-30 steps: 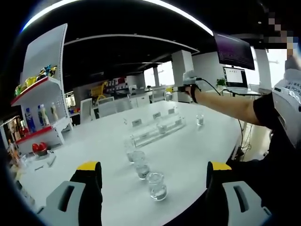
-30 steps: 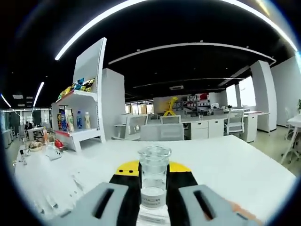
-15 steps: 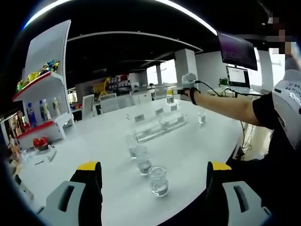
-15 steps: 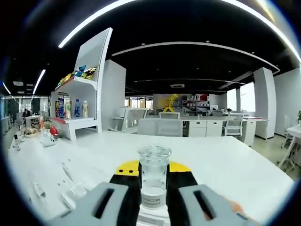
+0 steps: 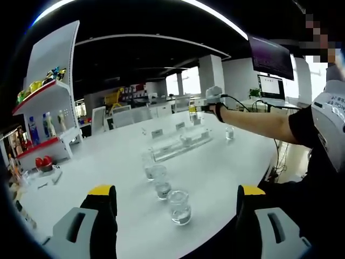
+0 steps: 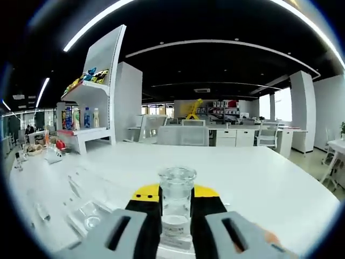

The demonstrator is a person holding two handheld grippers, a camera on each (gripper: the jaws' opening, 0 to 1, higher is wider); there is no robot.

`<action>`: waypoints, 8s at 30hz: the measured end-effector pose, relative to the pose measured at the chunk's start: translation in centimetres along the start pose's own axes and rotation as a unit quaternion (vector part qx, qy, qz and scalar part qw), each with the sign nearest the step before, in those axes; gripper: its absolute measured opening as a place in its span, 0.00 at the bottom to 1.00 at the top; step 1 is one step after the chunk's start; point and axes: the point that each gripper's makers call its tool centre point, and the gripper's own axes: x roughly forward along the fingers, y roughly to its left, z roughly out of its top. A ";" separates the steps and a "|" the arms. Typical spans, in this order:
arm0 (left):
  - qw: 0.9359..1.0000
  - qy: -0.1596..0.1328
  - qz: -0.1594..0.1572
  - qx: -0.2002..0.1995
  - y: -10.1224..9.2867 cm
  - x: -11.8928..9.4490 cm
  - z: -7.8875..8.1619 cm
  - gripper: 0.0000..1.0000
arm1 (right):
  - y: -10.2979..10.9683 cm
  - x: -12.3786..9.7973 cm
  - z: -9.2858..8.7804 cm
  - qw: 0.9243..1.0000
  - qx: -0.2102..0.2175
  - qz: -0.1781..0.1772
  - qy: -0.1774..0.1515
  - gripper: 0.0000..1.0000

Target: Identify the label on the chemical reagent bottle, grasp the chemical reagent bottle, and place it in the designated position on the reagent rack

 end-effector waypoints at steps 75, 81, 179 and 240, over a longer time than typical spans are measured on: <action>1.000 -0.016 -0.017 -0.009 -1.2 1.1 0.3 0.91 | 3.3 -16.7 1.9 0.989 0.006 0.146 -0.017 0.88; 0.999 -0.029 -0.020 -0.008 -1.3 1.8 1.0 0.91 | -0.3 -22.3 -0.4 0.996 -0.010 0.081 -0.033 0.97; 0.999 -0.042 -0.031 -0.002 -3.8 2.3 2.4 0.92 | -3.0 -35.1 -5.7 0.992 0.115 0.049 -0.012 0.91; 0.999 -0.041 -0.028 0.011 -3.8 2.0 2.8 0.92 | -3.2 -30.2 -7.4 0.996 0.072 0.044 0.023 0.87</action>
